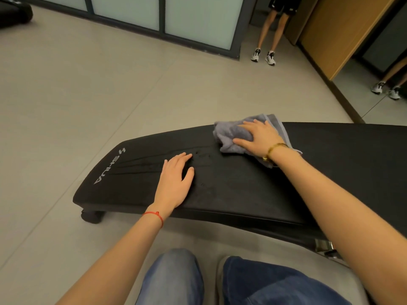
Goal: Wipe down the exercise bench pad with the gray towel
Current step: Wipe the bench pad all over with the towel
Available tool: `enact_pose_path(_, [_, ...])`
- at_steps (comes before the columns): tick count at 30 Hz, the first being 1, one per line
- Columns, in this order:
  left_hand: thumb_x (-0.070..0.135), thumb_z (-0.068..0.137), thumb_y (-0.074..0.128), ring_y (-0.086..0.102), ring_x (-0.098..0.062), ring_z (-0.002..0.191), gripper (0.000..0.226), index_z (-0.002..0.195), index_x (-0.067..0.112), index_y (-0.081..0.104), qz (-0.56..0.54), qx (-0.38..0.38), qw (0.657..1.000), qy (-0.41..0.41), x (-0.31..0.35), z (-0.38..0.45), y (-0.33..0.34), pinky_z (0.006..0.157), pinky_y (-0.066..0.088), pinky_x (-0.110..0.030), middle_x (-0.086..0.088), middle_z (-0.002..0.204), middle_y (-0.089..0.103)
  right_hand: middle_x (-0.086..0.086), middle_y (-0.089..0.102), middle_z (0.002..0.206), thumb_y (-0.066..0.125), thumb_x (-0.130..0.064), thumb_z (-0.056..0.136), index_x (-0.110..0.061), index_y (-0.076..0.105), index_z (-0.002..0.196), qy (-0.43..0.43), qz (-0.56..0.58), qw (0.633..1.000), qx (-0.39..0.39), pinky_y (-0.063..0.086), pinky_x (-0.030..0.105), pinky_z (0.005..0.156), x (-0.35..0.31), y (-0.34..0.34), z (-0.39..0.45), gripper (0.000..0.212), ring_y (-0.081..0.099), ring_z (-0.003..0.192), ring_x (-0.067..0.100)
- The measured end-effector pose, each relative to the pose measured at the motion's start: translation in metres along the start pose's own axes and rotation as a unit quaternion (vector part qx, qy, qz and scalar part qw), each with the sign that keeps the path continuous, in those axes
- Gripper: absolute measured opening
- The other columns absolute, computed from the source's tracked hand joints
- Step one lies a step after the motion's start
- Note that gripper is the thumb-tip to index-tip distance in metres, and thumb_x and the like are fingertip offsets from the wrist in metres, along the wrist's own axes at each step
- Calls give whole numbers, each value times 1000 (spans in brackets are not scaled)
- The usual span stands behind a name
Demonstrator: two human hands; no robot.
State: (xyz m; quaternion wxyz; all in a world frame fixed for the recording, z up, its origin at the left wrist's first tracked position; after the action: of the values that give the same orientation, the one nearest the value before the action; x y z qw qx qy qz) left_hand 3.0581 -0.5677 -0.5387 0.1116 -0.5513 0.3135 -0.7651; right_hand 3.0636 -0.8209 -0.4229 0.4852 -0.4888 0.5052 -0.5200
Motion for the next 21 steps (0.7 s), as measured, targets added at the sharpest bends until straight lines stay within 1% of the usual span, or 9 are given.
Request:
enact_pose_path(1, [34, 99, 40, 27, -8, 143, 45, 144, 27, 41, -1, 1, 1000, 0, 0, 0, 0, 124, 5, -36, 7, 151, 38, 1, 41, 149, 45, -62, 87, -27, 47, 138, 17, -19, 1000, -6, 20, 46, 115, -5, 5, 11, 62, 32, 139, 27])
enact_pose_path(3, [33, 99, 41, 28, -8, 143, 45, 144, 26, 42, -2, 4, 1000, 3, 0, 0, 0, 124, 5, -37, 7, 150, 39, 1, 37, 152, 47, -57, 90, -28, 43, 141, 3, -20, 1000, -17, 14, 45, 117, -26, 9, 11, 59, 27, 142, 27])
enact_pose_path(7, [30, 98, 44, 31, -10, 142, 44, 141, 24, 45, -13, 10, 1000, 7, -3, 2, 1, 123, 7, -38, 4, 149, 42, -4, 41, 150, 56, -56, 86, -31, 45, 139, -119, 62, 991, -22, 12, 40, 120, -60, 2, -64, 59, 26, 144, 20])
enact_pose_path(10, [30, 99, 43, 30, -9, 142, 44, 143, 24, 43, -10, 8, 1000, 8, -2, 0, 1, 123, 6, -37, 5, 150, 40, -14, 35, 151, 47, -65, 83, -38, 42, 139, -153, 96, 982, -52, 9, 35, 121, -51, -10, -107, 62, 19, 144, 8])
enact_pose_path(13, [32, 99, 42, 29, -8, 142, 44, 143, 25, 43, -8, 9, 1000, 4, -1, -1, 0, 124, 5, -36, 6, 150, 40, -6, 42, 148, 33, -78, 77, -32, 48, 137, -117, 80, 990, -12, 16, 32, 118, -15, -20, -94, 77, 29, 142, 15])
enact_pose_path(14, [32, 100, 41, 29, -8, 142, 44, 143, 25, 43, -7, 7, 1000, 2, -1, -1, 0, 124, 5, -37, 6, 150, 40, -2, 45, 147, 34, -79, 77, -27, 51, 136, -86, 63, 994, 7, 18, 32, 116, -2, -22, -80, 80, 33, 140, 20])
enact_pose_path(16, [32, 100, 41, 29, -8, 142, 44, 143, 25, 42, -4, 4, 1000, -1, 0, -1, 0, 124, 5, -37, 6, 150, 40, 2, 47, 145, 45, -69, 83, -23, 53, 134, -13, 27, 999, 30, 20, 36, 113, 16, -21, -47, 69, 36, 137, 25])
enact_pose_path(18, [32, 100, 40, 29, -8, 142, 45, 144, 26, 42, -4, 4, 1000, -2, 0, -1, 0, 124, 5, -37, 6, 150, 40, 3, 43, 148, 48, -59, 88, -25, 49, 136, 39, -10, 999, 25, 18, 41, 113, 12, -13, -23, 59, 32, 139, 28])
enact_pose_path(21, [32, 100, 41, 29, -8, 142, 44, 144, 25, 42, -5, 5, 1000, -2, 1, -1, -1, 124, 6, -37, 6, 150, 40, 1, 37, 152, 49, -54, 90, -27, 44, 141, 12, -2, 1000, 2, 12, 42, 117, -13, -4, -28, 58, 25, 143, 27])
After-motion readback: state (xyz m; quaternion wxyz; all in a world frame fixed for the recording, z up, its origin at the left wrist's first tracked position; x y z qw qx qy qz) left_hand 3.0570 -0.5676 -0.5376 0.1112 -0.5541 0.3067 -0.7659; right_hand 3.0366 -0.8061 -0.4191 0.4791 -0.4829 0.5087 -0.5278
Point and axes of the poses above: each hand's wrist, its own z-axis towards the middle knuckle, its own y-axis out of the palm, x = y × z, the point moved 3 cm from there along z, towards the middle knuckle
